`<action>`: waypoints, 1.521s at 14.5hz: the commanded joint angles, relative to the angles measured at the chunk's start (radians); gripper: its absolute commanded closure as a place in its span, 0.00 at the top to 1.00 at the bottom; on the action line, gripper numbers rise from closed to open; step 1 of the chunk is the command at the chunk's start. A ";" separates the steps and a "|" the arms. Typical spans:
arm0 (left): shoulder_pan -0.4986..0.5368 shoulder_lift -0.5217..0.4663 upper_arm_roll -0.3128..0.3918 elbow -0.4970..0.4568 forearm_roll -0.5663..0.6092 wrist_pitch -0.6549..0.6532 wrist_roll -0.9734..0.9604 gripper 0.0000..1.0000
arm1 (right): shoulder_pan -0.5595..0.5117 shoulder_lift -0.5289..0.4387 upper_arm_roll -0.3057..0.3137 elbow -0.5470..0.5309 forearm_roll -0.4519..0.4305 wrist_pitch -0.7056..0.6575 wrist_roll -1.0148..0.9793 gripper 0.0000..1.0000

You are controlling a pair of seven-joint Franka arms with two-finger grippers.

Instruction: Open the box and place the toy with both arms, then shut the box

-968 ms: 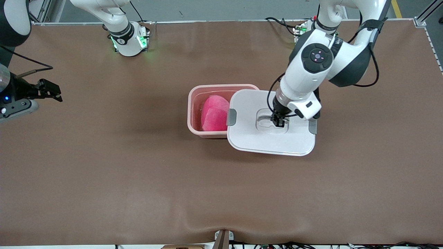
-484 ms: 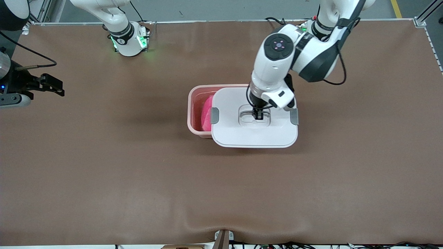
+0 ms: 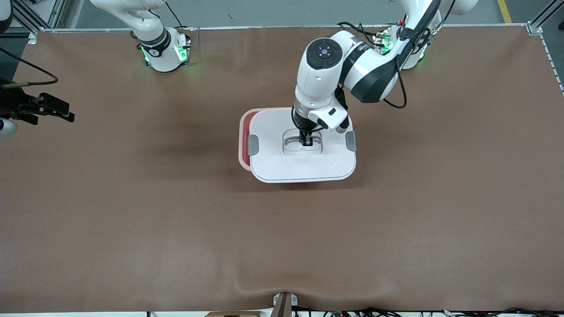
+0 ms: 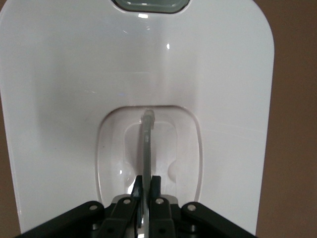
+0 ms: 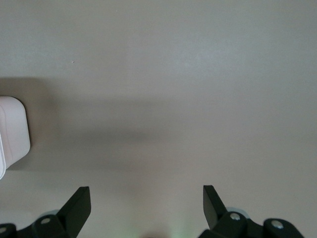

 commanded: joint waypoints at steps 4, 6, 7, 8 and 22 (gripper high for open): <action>-0.059 0.015 0.001 0.015 0.064 0.009 -0.086 0.00 | -0.026 -0.017 0.014 0.033 0.007 -0.033 0.008 1.00; -0.077 0.022 0.002 0.011 0.066 0.022 -0.108 0.00 | -0.048 -0.017 0.015 0.042 0.008 -0.040 0.010 1.00; -0.089 0.024 0.002 0.008 0.066 0.028 -0.124 0.00 | -0.054 -0.019 0.014 0.042 0.008 -0.051 0.011 1.00; -0.091 0.024 0.002 0.003 0.066 0.029 -0.127 0.00 | -0.059 -0.019 0.014 0.047 0.008 -0.062 0.010 1.00; -0.126 0.018 0.001 -0.109 0.136 0.140 -0.187 0.00 | -0.062 -0.017 0.015 0.067 0.011 -0.088 0.008 1.00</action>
